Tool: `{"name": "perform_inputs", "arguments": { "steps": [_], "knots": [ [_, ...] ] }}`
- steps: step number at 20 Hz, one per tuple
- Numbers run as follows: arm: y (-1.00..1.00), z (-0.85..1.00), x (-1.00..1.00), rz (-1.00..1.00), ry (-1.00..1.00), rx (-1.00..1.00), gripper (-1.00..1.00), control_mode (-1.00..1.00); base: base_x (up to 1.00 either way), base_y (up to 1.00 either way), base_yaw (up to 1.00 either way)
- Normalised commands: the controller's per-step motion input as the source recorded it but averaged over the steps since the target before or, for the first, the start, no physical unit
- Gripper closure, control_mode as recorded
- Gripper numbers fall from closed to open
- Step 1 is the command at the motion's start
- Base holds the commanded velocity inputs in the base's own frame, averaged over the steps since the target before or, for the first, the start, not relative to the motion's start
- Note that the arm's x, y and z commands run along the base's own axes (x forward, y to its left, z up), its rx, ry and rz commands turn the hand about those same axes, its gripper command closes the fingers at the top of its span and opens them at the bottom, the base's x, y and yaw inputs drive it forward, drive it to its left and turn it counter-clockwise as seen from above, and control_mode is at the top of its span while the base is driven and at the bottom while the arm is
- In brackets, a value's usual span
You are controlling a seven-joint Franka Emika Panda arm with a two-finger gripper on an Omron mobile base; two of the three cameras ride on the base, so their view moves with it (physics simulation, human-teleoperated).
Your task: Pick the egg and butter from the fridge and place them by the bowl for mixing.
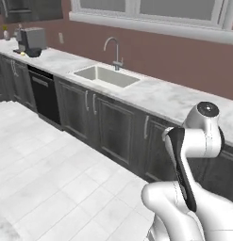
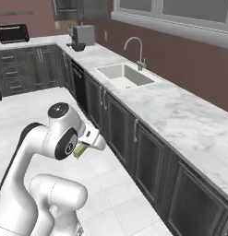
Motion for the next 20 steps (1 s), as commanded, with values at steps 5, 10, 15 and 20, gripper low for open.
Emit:
{"name": "perform_inputs", "arguments": {
  "steps": [5, 10, 15, 20],
  "knots": [
    [0.0, 0.0, 0.0, 0.0, 0.0, 0.0, 1.0, 1.0, 0.62, -0.08, 0.46],
    [0.0, 0.0, 0.0, 0.0, 0.0, 0.0, 1.0, 1.0, 0.67, -0.09, 0.41],
    [0.0, 0.0, 0.0, 0.0, 0.0, 0.0, 1.0, 1.0, 0.7, -0.1, 0.36],
    [0.0, 0.0, 0.0, 0.0, 0.0, 0.0, 1.0, 1.0, 0.72, -0.1, 0.32]
  ]
}}
